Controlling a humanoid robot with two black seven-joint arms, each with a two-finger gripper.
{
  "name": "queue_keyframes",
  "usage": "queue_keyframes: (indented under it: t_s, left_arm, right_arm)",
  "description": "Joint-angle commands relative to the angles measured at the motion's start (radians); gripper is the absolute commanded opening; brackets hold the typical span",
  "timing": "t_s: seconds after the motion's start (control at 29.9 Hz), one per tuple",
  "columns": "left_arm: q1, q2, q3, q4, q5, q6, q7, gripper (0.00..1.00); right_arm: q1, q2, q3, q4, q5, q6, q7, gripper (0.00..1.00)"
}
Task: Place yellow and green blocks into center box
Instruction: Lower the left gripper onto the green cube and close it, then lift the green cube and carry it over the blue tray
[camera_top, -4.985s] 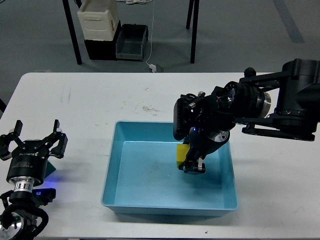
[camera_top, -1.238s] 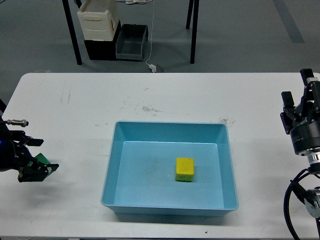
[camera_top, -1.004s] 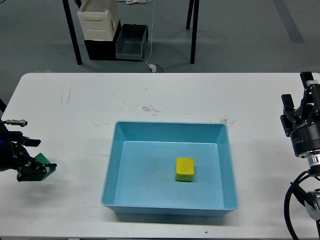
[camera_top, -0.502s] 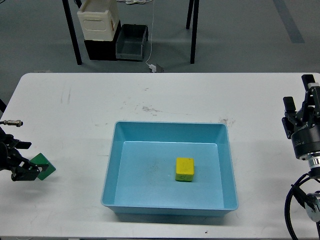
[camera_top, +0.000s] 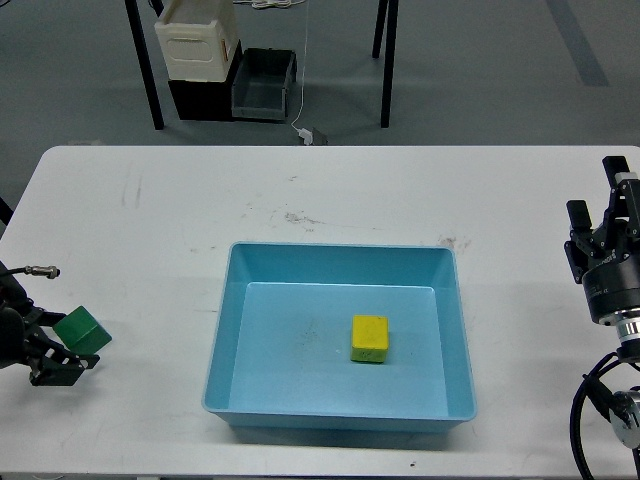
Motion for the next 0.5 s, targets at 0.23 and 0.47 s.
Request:
queue_keyframes:
  t_s: [0.23,0.47]
  left_arm:
    - [-0.032,-0.035,0.001,0.036,0.000,0.003,0.000,0.84]
    - [-0.034,-0.033,0.004,0.039,0.000,0.018,0.000,0.59]
  right_arm:
    - [-0.005,0.000,-0.001,0.000,0.000,0.000,0.000,1.00]
    - [-0.009,0.000,-0.001,0.000,0.000,0.000,0.000,1.00]
